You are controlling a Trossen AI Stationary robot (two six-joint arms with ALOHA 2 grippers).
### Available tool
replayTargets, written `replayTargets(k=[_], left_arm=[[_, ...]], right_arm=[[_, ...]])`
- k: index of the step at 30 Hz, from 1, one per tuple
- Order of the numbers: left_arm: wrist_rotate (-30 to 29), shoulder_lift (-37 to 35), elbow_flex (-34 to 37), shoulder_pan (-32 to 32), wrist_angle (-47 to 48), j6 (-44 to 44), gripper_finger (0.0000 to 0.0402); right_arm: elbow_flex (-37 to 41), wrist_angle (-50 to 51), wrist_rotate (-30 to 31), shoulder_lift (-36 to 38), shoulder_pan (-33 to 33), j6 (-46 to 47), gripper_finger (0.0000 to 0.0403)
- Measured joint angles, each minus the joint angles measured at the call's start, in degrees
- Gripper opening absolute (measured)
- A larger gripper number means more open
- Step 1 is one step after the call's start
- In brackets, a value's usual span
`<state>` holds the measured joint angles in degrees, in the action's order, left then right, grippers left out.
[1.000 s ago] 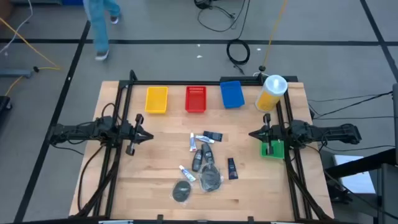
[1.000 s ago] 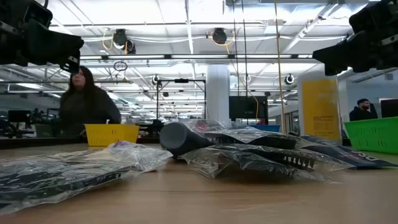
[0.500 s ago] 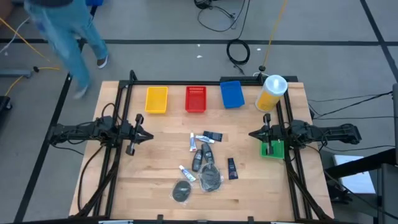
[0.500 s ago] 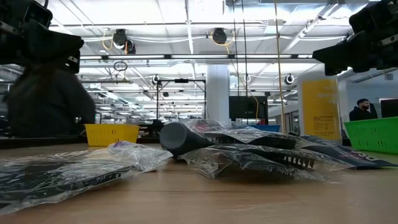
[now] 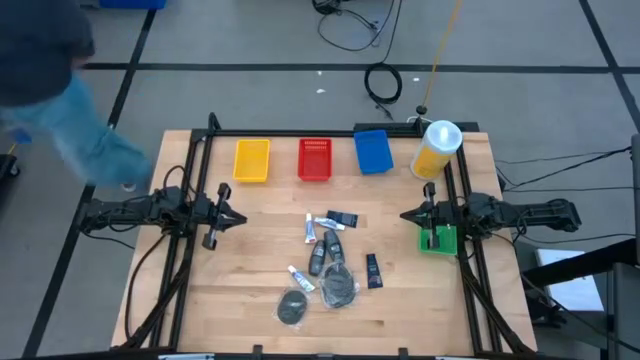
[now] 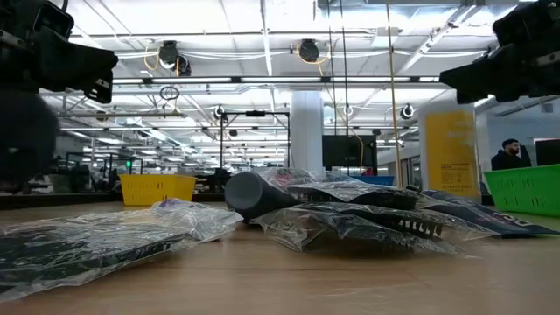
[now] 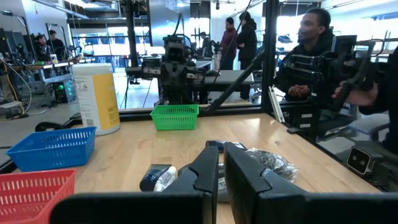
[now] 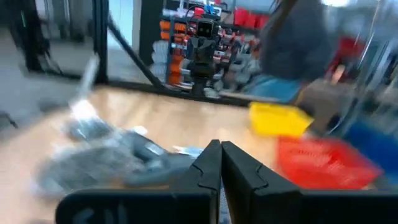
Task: Pick & Place Travel size toiletries
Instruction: Put the blue shave cream into the green bin
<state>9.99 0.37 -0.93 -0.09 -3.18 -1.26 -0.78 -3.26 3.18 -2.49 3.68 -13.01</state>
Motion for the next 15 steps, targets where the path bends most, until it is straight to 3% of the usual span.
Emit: replayTargets(k=[3, 7, 13, 15], left_arm=[[0.00, 0.01, 0.02, -0.01, 0.00, 0.01, 0.0026], [-0.01, -0.01, 0.02, -0.01, 0.00, 0.00, 0.0026], [-0.01, -0.01, 0.02, -0.01, 0.00, 0.00, 0.0026], [-0.01, 0.01, 0.02, -0.01, 0.00, 0.00, 0.0026]], right_arm=[[0.00, -3.36, -0.89, -0.25, -0.22, -10.66, 0.0004], [0.00, -7.04, -2.81, -0.31, -0.20, -9.84, 0.0004], [0.00, -22.54, -8.39, -0.92, -0.20, 20.02, 0.0004], [0.00, -26.84, -10.88, -1.87, -0.20, 26.22, 0.0004]])
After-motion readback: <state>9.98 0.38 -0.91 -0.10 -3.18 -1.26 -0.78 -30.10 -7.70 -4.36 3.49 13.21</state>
